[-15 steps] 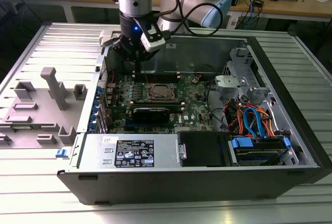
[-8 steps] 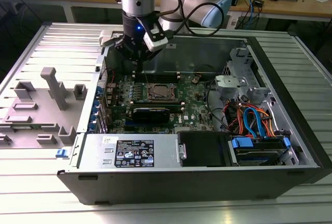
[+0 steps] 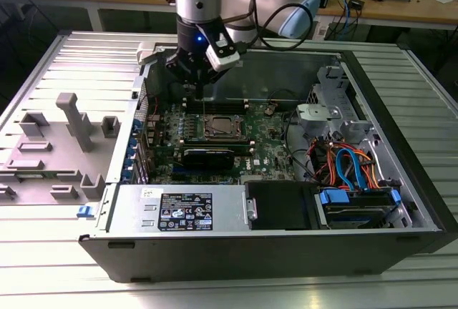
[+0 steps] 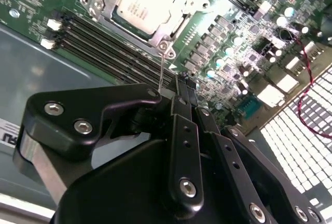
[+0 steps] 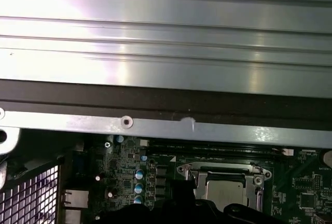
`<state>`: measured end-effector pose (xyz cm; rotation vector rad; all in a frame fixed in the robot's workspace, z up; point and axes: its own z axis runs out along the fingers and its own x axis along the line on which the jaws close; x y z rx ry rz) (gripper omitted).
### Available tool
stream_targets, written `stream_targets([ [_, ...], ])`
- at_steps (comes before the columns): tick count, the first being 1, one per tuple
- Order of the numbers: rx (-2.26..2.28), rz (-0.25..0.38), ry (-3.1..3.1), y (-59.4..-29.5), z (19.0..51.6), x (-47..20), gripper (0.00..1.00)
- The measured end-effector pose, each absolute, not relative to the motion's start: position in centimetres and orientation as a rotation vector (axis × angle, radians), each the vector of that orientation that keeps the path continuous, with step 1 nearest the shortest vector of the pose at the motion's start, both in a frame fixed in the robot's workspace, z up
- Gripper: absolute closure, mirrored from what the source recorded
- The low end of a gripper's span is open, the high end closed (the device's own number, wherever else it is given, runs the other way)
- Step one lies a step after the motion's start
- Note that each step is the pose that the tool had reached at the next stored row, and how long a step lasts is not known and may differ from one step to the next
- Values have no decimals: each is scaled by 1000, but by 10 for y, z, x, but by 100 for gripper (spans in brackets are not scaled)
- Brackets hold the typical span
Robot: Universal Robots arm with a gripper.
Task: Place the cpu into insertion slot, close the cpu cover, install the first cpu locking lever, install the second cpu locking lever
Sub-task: 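Install the first cpu locking lever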
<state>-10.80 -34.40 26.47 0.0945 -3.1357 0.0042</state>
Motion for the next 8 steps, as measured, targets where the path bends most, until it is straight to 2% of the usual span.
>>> stream_targets([
  [8,48,6,-3137,-344,264,-97,89],
])
